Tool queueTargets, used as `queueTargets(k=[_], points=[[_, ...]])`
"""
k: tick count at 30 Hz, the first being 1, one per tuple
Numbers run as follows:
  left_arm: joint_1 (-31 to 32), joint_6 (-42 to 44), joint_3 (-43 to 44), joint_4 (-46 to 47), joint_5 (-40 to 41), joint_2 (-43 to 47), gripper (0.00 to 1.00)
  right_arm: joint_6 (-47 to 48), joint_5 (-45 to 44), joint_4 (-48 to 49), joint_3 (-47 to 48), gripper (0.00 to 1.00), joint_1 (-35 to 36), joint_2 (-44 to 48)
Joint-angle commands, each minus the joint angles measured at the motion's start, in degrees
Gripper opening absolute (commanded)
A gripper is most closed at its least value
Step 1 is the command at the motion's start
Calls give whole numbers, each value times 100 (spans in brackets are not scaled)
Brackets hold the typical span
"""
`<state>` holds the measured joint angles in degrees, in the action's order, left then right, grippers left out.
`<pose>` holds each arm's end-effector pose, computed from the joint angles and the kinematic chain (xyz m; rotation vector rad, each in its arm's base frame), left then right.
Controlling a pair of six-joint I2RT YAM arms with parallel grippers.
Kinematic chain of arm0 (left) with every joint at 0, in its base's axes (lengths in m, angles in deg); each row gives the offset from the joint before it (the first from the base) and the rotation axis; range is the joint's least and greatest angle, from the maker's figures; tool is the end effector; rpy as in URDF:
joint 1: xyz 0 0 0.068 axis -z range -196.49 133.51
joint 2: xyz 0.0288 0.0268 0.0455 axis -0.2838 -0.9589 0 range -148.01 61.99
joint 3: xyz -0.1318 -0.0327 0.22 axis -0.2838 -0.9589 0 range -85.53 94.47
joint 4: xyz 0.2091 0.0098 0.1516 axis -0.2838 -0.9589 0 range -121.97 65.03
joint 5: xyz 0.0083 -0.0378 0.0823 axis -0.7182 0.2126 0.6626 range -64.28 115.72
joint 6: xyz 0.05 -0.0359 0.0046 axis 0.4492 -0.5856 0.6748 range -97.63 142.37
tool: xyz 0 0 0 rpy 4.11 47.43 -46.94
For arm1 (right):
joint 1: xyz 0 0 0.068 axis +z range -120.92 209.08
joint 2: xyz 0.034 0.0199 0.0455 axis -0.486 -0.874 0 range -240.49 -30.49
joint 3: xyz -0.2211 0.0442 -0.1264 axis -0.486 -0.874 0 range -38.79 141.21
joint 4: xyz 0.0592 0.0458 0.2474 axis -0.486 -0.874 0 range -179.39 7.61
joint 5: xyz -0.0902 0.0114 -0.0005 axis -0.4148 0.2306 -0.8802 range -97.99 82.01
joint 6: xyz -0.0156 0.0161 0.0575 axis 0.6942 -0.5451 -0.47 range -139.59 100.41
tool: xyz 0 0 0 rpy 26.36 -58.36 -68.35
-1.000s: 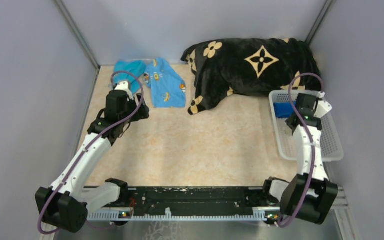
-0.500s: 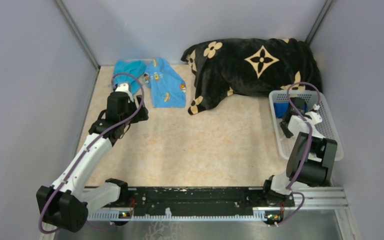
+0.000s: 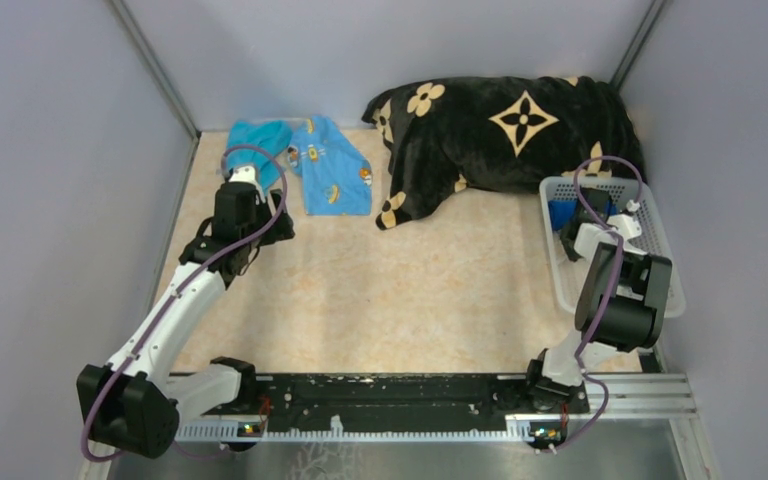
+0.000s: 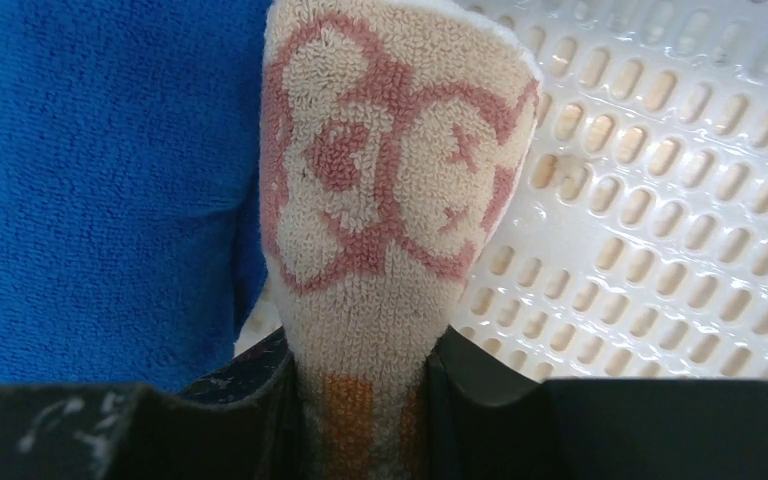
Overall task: Roll the towels
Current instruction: Place the towel in the bin.
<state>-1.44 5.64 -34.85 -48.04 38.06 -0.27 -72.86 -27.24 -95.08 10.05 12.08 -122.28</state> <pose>0.2452 -0.0557 0.2764 -0.1539 2.1556 -0.0855 0.2942 -0.1060 0.1442 1.5260 1.9439 -0.1601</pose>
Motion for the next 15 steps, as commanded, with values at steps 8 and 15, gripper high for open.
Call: queueTargets(k=[8,15], points=[[-99,-34,-54,150,-44,-6,82,-270,194,409,485,37,105,-673],[-124,-56,-45,128,-30,-7,82,-151,295,299,392,54,139,-194]])
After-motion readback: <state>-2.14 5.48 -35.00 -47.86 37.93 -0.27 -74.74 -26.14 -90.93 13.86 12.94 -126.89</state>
